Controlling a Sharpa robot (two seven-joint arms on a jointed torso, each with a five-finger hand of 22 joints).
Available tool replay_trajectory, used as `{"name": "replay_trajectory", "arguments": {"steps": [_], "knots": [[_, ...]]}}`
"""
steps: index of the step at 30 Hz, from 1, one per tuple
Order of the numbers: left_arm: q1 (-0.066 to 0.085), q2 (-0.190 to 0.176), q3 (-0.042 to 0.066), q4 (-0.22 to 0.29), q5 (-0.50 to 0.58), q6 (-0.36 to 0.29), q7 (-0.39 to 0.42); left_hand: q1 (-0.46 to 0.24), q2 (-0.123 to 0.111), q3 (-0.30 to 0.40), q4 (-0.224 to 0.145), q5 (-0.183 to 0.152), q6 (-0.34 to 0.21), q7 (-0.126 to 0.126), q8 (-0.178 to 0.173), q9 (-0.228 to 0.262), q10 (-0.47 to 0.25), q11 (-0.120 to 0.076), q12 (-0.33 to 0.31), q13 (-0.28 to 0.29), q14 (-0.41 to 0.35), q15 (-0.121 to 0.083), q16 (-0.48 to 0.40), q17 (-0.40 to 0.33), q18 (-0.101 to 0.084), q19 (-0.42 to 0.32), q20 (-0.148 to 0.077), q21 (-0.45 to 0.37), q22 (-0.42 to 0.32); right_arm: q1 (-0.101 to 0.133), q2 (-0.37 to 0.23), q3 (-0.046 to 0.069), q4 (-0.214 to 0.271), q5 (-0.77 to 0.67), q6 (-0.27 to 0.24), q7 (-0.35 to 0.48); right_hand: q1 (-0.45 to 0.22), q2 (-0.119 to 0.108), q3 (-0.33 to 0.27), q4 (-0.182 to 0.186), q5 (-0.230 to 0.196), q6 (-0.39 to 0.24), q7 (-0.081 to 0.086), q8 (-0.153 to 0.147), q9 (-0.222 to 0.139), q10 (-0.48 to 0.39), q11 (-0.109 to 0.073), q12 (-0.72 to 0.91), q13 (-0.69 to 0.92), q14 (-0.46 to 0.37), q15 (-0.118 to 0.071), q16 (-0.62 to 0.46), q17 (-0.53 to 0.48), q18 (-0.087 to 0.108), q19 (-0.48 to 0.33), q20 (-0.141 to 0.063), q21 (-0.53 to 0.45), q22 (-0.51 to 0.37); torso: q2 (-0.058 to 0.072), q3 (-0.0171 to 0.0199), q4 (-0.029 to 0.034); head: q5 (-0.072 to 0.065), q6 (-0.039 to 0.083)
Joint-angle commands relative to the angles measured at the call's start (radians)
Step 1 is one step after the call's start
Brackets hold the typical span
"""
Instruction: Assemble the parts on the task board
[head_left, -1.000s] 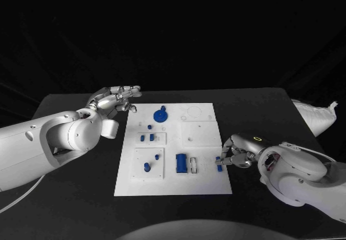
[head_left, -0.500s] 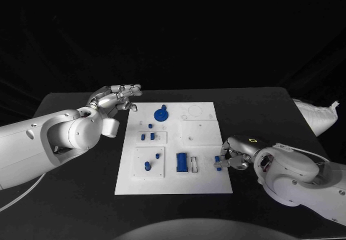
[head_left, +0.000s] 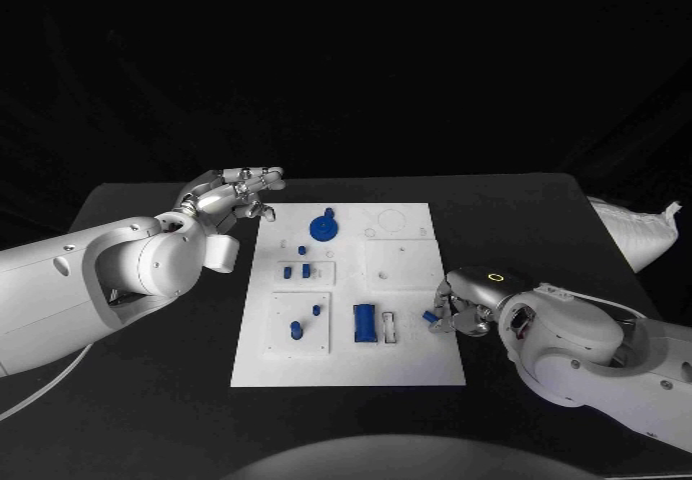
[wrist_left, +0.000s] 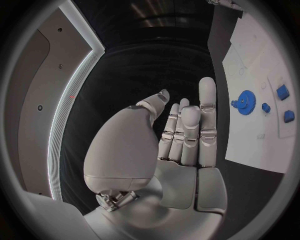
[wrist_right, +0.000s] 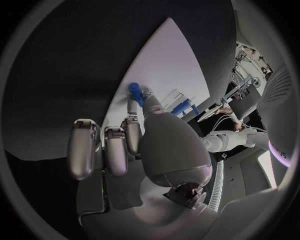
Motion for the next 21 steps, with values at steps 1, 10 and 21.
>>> {"name": "replay_trajectory", "arguments": {"steps": [1,10,21], "knots": [[0.0,0.0,0.0,0.001,0.001,0.021,0.004,0.001,0.007,-0.005,0.001,0.004,-0.007,0.001,0.003,0.0,-0.005,0.001,0.001,0.001,-0.009,0.0,0.005,-0.001,0.019,0.0,0.007,-0.006,-0.001,-0.008,0.006,-0.005,-0.011,-0.053,0.052,-0.011,0.078,0.07,0.014,-0.004,-0.005,-0.004,0.007,-0.016,-0.023,-0.002,0.006,-0.005,-0.144,0.086,0.001,-0.004,0.166,-0.003,0.002,0.001,-0.007,0.0,-0.001,-0.0008,-0.0004,0.0,0.001],[0.0,-0.002,0.0,0.003,0.0,0.02,0.002,0.001,0.007,-0.005,0.001,0.004,-0.007,0.001,0.003,0.0,-0.005,0.001,0.001,0.001,-0.009,0.0,0.005,-0.001,0.019,0.0,0.007,-0.006,-0.001,-0.008,0.013,-0.006,-0.013,-0.064,0.081,-0.013,0.076,0.054,0.094,-0.036,0.082,0.014,0.014,-0.06,-0.051,-0.005,0.012,-0.011,-0.144,0.086,0.007,-0.004,0.167,-0.003,0.002,0.008,-0.007,0.002,-0.001,-0.0008,-0.0014,0.001,-0.001],[0.0,-0.003,0.0,0.007,-0.001,0.019,0.002,0.001,0.007,-0.005,0.001,0.004,-0.007,0.001,0.003,0.0,-0.005,0.001,0.001,0.001,-0.009,0.0,0.005,-0.001,0.019,0.0,0.007,-0.006,-0.001,-0.008,0.016,-0.006,-0.011,-0.026,0.031,-0.012,-0.021,0.062,0.289,0.005,0.177,0.039,0.012,-0.099,-0.073,0.005,0.008,-0.006,-0.137,0.088,0.005,-0.001,0.174,-0.005,0.007,0.007,0.001,0.014,-0.001,-0.0008,-0.0004,0.003,-0.004]]}}
